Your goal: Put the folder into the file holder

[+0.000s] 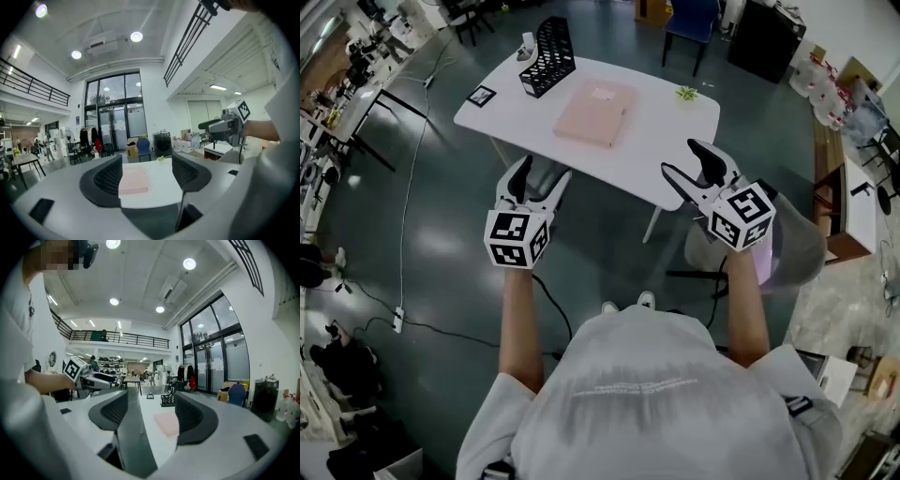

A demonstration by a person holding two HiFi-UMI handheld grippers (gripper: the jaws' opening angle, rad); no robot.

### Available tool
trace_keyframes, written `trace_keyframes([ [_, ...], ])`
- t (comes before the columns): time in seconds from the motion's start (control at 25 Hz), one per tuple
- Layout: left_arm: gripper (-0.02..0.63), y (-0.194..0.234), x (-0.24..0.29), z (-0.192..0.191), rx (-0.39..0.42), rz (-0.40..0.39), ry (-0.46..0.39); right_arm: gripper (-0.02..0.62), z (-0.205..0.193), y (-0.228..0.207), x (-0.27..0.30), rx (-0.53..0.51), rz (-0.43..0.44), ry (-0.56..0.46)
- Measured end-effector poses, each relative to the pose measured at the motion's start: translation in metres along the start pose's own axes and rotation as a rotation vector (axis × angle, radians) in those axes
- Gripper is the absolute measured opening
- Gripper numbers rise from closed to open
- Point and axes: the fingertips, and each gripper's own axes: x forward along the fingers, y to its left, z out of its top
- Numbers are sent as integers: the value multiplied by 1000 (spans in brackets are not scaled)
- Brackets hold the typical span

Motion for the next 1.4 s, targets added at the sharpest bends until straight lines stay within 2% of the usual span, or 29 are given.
trace_keyframes([
  [0.12,348,-3,-3,0,25,-15,-16,344,2,4,-2,-7,2,-5],
  [0.4,370,7,-13,-7,14,-13,-11,344,0,14,3,-10,-8,23],
  [0.68,370,26,-38,-26,-1,-7,3,344,-5,43,11,-28,-23,43],
  [0.92,370,40,-51,-37,-38,-17,3,344,-12,55,17,4,-53,53],
  [1.12,370,58,-55,-39,-79,20,-29,344,-12,54,28,-3,-72,66],
  [1.4,370,81,-33,-55,-101,31,6,344,-20,33,61,16,-65,79],
])
